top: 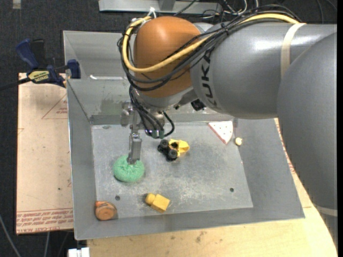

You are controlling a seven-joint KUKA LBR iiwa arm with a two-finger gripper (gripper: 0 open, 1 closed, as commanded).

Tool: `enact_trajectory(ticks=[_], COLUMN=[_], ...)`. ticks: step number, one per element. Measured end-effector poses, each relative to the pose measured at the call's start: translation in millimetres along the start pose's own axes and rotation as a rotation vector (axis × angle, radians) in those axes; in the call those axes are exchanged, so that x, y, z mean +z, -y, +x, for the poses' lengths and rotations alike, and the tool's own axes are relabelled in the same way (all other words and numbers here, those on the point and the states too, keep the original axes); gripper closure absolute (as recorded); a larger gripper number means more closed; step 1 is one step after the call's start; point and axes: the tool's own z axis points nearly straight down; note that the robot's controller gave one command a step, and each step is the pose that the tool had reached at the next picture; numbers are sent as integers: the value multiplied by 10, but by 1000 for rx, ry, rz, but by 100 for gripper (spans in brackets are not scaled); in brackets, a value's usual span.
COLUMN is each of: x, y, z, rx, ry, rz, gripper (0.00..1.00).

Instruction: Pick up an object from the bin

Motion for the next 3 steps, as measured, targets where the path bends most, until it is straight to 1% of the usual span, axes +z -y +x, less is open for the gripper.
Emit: enact_trajectory(ticks=[1,2,3], x=[-48,376,987], y=[12,157,394], z=[-9,196,330], rx=[4,-42,-33], ry=[6,13,9], rz=[-1,-3,-2], gripper=[0,0,0])
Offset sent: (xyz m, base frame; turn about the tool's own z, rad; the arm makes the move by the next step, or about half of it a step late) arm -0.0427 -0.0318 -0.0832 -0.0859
